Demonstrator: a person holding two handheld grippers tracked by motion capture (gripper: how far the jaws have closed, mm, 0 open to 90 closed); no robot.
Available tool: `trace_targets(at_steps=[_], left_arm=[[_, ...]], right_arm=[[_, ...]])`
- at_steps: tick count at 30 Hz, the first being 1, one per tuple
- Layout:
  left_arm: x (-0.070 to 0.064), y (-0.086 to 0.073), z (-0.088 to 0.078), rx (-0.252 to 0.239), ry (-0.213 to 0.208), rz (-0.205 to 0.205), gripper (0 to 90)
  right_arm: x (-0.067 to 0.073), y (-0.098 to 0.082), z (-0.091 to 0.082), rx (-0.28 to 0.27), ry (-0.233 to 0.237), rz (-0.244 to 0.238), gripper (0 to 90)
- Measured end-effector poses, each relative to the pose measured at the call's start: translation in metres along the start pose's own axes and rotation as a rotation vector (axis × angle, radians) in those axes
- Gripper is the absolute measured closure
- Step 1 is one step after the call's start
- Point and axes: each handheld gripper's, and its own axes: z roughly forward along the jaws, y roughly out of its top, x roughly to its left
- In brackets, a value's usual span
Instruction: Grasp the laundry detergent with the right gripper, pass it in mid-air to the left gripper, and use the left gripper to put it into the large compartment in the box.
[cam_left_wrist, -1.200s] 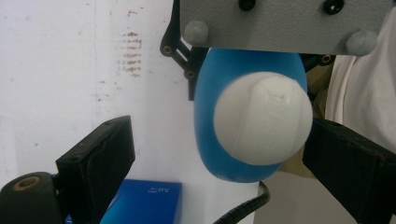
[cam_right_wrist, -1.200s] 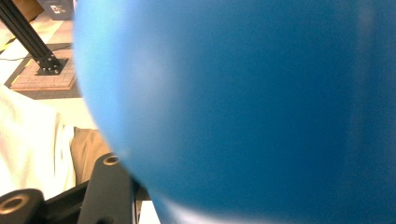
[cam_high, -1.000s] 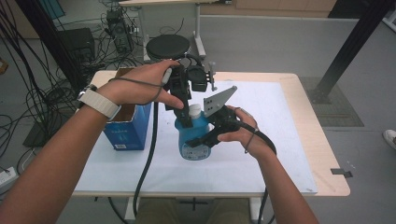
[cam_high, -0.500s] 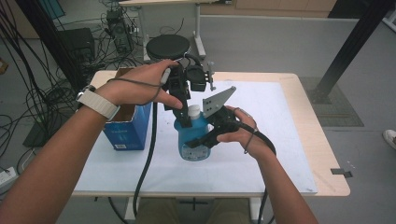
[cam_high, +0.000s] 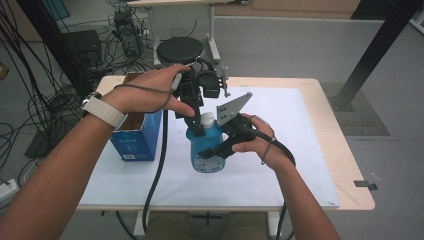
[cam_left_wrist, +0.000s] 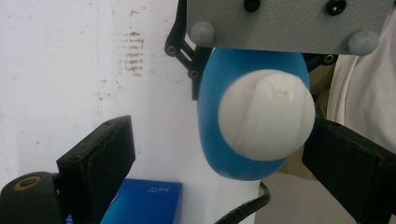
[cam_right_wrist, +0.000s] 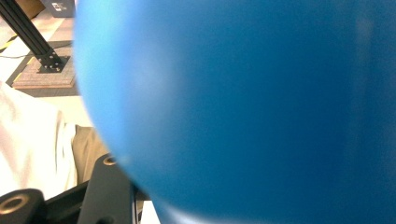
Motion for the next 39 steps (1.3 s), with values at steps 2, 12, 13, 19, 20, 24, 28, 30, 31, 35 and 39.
trace_targets(at_steps=[2,12,13,19,20,24,28,30,31,35,39], left_arm=[[-0.0001,0.0000,-0.0001,-0.001,0.001,-0.002,9.9],[-0.0007,-0.0001,0.0001,-0.004,0.002,0.000,9.9],[-0.0007,-0.0001,0.0002,-0.005,0.004,0.000,9.9],[-0.0019,0.0005,0.0003,-0.013,0.002,0.004,9.9],[-0.0021,0.0005,0.0003,-0.013,0.002,0.006,9.9],[-0.0028,-0.0004,0.0000,-0.017,-0.002,0.009,9.9],[-0.0018,-0.0025,-0.0005,-0.022,-0.003,0.005,9.9],[-0.0019,-0.0028,-0.0006,-0.021,-0.004,0.005,9.9],[-0.0020,-0.0028,-0.0006,-0.021,-0.004,0.005,9.9],[-0.0022,-0.0022,-0.0004,-0.018,-0.009,0.011,9.9],[-0.0029,0.0000,0.0024,-0.021,-0.017,0.015,9.9]], right_arm=[[0.0000,0.0000,0.0000,0.000,0.001,0.001,43.4],[0.0006,-0.0001,-0.0004,0.001,0.001,0.005,43.4],[0.0006,0.0000,-0.0006,0.000,0.000,0.003,43.4],[0.0014,0.0023,-0.0010,0.001,-0.003,0.001,43.4],[0.0017,0.0026,-0.0012,0.000,-0.002,0.003,43.4],[0.0021,0.0030,-0.0015,-0.003,0.002,0.006,43.4],[0.0013,0.0026,-0.0017,-0.002,0.004,0.006,43.3],[0.0013,0.0027,-0.0015,-0.001,0.005,0.009,43.4],[0.0010,0.0027,-0.0014,0.000,0.005,0.007,43.4],[0.0004,0.0034,-0.0010,0.000,0.006,0.007,43.3],[0.0004,0.0051,-0.0010,0.000,0.006,0.008,43.3]])
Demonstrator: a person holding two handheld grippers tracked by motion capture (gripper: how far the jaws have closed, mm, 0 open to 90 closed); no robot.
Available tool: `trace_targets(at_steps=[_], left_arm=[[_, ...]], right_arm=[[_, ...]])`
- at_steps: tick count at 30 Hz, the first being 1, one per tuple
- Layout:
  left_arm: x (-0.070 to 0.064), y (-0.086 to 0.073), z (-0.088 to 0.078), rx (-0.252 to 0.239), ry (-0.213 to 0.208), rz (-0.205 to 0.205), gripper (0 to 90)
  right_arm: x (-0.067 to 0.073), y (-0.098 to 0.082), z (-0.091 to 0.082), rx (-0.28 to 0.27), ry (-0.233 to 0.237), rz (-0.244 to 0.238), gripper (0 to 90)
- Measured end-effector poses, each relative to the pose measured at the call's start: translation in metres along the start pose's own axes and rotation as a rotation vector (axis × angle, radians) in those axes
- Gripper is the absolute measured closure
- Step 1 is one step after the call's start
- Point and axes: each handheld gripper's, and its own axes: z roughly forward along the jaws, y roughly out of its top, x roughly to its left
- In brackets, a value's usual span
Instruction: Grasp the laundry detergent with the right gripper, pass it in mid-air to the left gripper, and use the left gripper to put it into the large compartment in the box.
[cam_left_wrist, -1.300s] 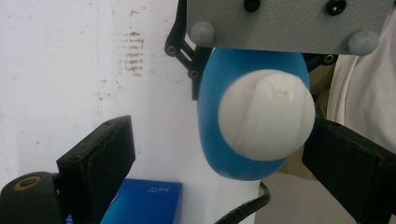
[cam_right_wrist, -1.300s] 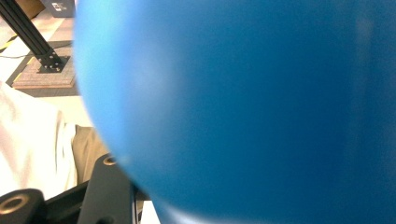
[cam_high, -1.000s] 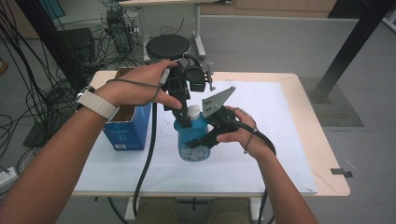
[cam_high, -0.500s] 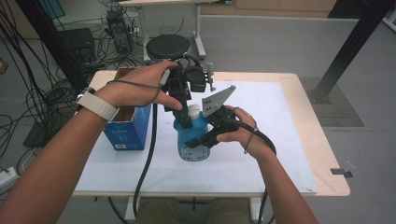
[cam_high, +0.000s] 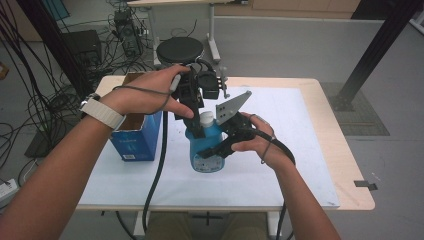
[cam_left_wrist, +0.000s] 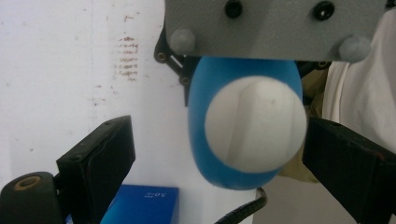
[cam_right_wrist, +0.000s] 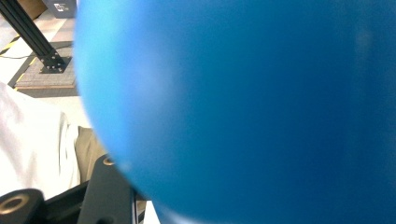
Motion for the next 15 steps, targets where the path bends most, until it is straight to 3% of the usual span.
trace_targets(at_steps=[15], left_arm=[[-0.002,0.005,0.011,-0.001,-0.025,0.017,14.7]], right_arm=[[0.002,0.005,-0.004,-0.008,0.004,0.001,43.3]])
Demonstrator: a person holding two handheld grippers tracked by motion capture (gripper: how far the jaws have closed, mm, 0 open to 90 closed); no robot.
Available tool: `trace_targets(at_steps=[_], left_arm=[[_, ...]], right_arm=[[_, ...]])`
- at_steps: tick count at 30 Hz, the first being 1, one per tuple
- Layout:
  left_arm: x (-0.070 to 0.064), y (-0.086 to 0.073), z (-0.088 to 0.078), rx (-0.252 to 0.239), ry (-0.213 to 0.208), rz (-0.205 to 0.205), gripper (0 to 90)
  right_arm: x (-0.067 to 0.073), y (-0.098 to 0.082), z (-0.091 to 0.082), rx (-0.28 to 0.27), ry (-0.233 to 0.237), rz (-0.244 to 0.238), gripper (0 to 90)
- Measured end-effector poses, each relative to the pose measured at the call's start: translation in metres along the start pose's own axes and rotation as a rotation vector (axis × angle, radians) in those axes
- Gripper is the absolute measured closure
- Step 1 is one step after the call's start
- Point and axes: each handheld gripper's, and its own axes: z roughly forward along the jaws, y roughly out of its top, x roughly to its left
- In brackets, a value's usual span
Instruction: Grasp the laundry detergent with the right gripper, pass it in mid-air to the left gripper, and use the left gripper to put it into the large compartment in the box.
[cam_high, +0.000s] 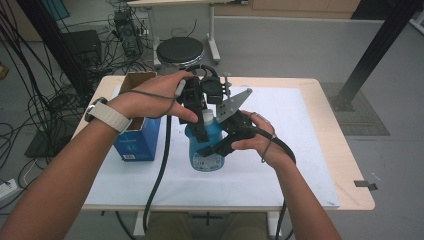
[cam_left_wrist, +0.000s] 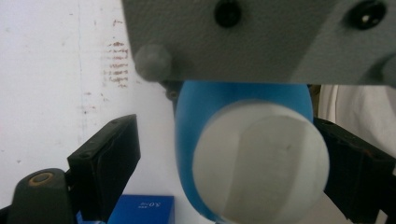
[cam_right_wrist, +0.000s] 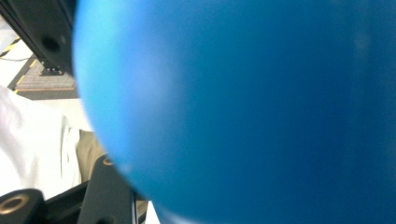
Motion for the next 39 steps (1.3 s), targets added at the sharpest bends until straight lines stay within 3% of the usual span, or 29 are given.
trace_targets(at_steps=[3,5,10,19,20,23,24,25,39], left_arm=[[0.000,0.000,0.002,0.004,-0.003,0.003,15.6],[0.000,0.000,0.004,0.003,-0.003,0.006,16.0],[-0.001,0.002,0.008,0.003,-0.012,0.012,19.1],[-0.002,0.002,0.011,-0.002,-0.030,0.023,28.3],[-0.002,0.002,0.011,-0.004,-0.032,0.024,29.2],[-0.002,0.002,0.012,-0.002,-0.048,0.032,33.1],[-0.003,0.002,0.012,-0.002,-0.051,0.035,34.6],[-0.003,0.002,0.012,-0.001,-0.053,0.041,36.7],[-0.002,-0.002,0.013,-0.016,-0.049,0.031,37.2]], right_arm=[[0.001,0.001,-0.001,0.009,0.006,0.018,43.3],[0.000,0.002,0.000,-0.002,-0.006,-0.011,43.3],[0.001,0.004,0.000,-0.007,0.002,-0.006,43.3],[-0.001,0.004,-0.001,-0.016,-0.013,-0.037,43.3],[-0.001,0.004,0.000,-0.017,0.001,-0.046,43.3],[0.000,0.004,0.001,-0.014,0.001,-0.041,43.3],[0.003,0.004,0.001,-0.002,-0.005,-0.003,43.3],[0.003,0.004,0.001,-0.002,-0.003,0.001,43.2],[0.001,0.003,0.002,-0.007,0.005,-0.001,43.2]])
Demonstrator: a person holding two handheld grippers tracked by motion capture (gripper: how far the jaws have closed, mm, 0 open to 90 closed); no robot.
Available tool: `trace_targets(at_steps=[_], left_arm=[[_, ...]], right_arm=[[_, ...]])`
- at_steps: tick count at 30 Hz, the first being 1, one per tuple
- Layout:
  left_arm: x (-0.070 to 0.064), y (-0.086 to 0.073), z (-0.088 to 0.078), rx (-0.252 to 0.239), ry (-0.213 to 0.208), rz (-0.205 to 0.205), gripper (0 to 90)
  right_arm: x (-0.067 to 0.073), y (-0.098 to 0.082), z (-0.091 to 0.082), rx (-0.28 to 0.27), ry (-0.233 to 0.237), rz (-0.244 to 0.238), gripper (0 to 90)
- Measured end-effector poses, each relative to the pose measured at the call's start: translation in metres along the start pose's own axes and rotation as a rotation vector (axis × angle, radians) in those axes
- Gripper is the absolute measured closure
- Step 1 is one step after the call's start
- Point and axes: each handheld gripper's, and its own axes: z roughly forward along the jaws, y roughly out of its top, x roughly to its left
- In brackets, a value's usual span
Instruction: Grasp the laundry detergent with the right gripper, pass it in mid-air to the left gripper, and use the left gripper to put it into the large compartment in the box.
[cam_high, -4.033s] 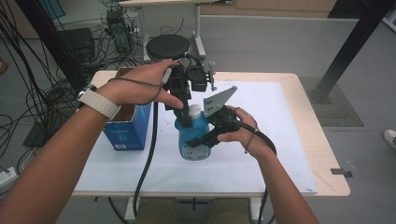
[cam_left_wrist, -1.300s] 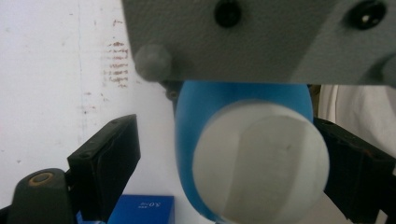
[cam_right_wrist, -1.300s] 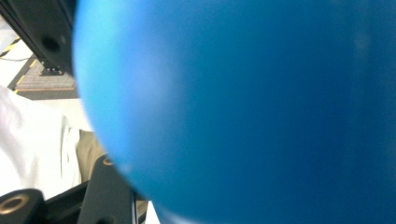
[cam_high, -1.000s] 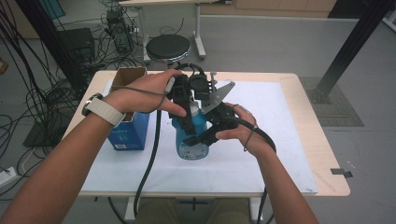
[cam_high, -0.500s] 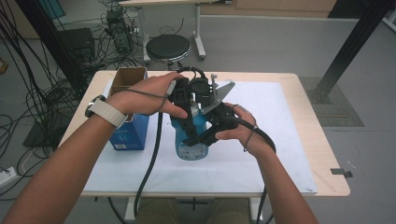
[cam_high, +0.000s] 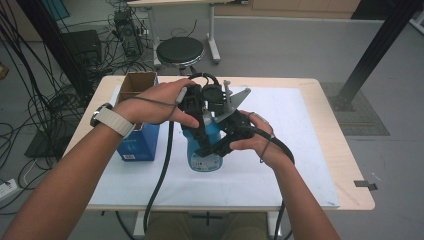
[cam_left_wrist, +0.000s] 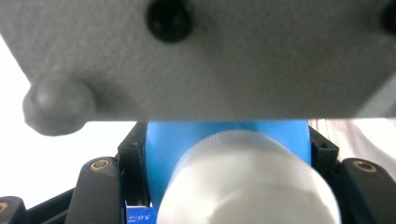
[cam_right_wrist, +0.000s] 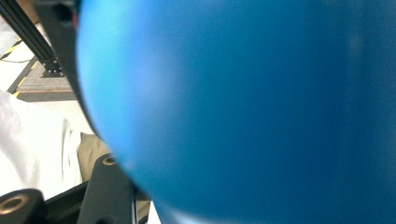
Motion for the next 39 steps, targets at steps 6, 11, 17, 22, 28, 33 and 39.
trace_targets(at_steps=[6,11,17,22,28,33,39], left_arm=[[0.0003,-0.0014,0.0005,-0.010,0.003,-0.001,37.2],[0.0009,-0.0024,0.0025,-0.015,0.006,-0.005,37.3],[0.0017,-0.0028,0.0032,-0.016,0.001,-0.003,37.2],[0.0015,-0.0033,0.0028,-0.020,0.004,-0.001,37.2],[0.0012,-0.0039,0.0021,-0.025,0.002,-0.006,37.2],[0.0011,-0.0045,0.0016,-0.028,0.005,-0.005,37.2],[0.0013,-0.0050,0.0011,-0.033,0.006,-0.003,37.2]], right_arm=[[-0.0006,-0.0006,0.0006,0.001,-0.004,-0.001,43.2],[-0.0015,-0.0009,0.0005,0.017,-0.009,-0.007,43.3],[-0.0021,-0.0031,0.0013,0.007,-0.005,-0.002,43.2],[-0.0019,-0.0028,0.0010,0.010,-0.005,-0.004,43.2],[-0.0019,-0.0026,0.0009,0.006,-0.005,-0.004,43.2],[-0.0019,-0.0021,0.0005,0.009,-0.007,-0.005,43.2],[-0.0019,-0.0017,0.0003,0.009,-0.006,-0.006,43.2]])
